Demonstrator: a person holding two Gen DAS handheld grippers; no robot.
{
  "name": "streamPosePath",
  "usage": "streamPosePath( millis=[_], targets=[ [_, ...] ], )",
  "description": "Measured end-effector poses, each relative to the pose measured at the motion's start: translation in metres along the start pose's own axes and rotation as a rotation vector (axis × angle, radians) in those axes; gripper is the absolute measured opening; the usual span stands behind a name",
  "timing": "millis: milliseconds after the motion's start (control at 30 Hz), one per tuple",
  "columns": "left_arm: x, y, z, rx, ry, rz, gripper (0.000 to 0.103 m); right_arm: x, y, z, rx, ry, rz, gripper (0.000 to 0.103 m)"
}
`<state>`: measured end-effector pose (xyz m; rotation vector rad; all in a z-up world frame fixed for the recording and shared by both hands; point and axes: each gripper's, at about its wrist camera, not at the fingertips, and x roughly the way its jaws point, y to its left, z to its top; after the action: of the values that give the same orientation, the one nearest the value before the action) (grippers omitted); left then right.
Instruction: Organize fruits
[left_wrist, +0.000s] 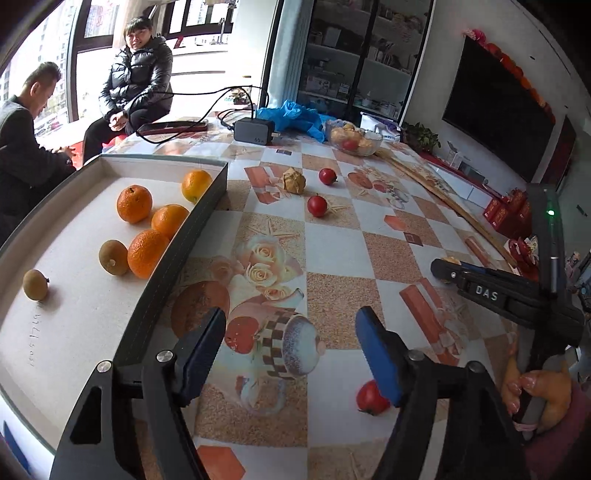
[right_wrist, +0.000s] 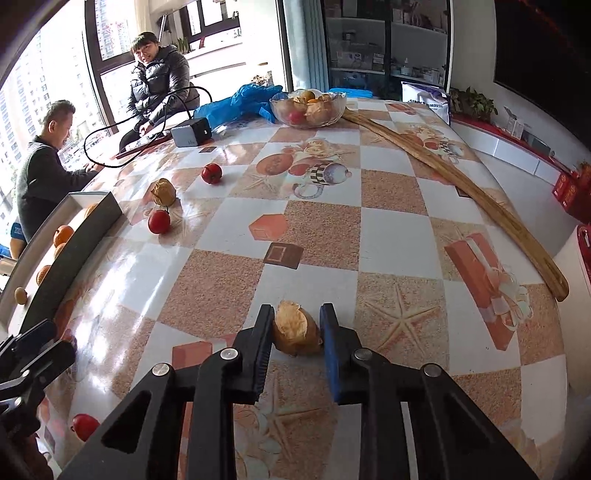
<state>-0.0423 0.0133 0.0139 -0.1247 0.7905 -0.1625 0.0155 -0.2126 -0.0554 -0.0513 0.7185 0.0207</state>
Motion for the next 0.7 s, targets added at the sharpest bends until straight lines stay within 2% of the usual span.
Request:
streamPosePath(
  millis=[133, 267, 300, 333, 367, 400, 567, 700],
  targets=[
    [-0.006, -0.024, -0.012, 0.109, 0.037, -0.012, 0.079, 0.0, -0.001, 0.0, 0.006, -0.001, 0.008, 0.026],
    [0.012, -0.046, -0.025, 0.193, 0.064, 0.057, 0.077, 0.0, -0.001, 0.0, 0.0, 0.0, 0.002, 0.026],
    [0.017, -0.046, -0.026, 0.18, 0.082, 0.054, 0.062, 0.0, -0.001, 0.0, 0.0, 0.0, 0.003, 0.026],
    [0.018, -0.048, -0.027, 0.182, 0.061, 0.067, 0.052, 0.0, 0.0, 0.0, -0.001, 0.0, 0.001, 0.026],
    [0.019, -0.05, -0.026, 0.19, 0.059, 0.068, 0.029, 0.0, 0.0, 0.0, -0.003, 0.0, -0.001, 0.026],
    [0.021, -0.052, -0.024, 0.19, 0.061, 0.068, 0.023, 0.0, 0.0, 0.0, -0.005, 0.0, -0.003, 0.026],
    [0.039, -0.047, -0.004, 0.145, 0.08, 0.14, 0.023, -0.003, 0.001, -0.004, -0.014, 0.002, -0.009, 0.026],
    [0.058, -0.035, 0.015, 0.091, 0.085, 0.153, 0.023, -0.008, 0.006, -0.01, -0.024, 0.004, -0.01, 0.026]
  ],
)
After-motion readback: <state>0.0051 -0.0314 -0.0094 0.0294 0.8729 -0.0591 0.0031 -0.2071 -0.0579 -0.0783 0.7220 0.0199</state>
